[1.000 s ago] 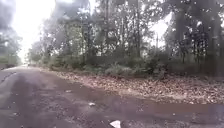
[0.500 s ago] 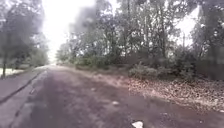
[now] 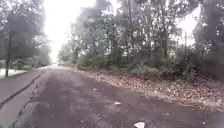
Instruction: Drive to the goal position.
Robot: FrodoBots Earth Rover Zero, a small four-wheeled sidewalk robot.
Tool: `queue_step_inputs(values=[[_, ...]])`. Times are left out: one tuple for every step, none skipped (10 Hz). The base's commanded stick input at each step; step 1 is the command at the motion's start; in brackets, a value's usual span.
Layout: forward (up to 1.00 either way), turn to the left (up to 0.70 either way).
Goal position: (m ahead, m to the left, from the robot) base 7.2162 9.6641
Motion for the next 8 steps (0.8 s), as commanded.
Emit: queue_step_inputs(values=[[0.00, 0.14], [0.00, 0.58], [0.00, 0.85], [0.00, 0.85], [0.00, 0.85], [0.00, 0.85], [0.00, 0.00], [0.00, 0.00]])
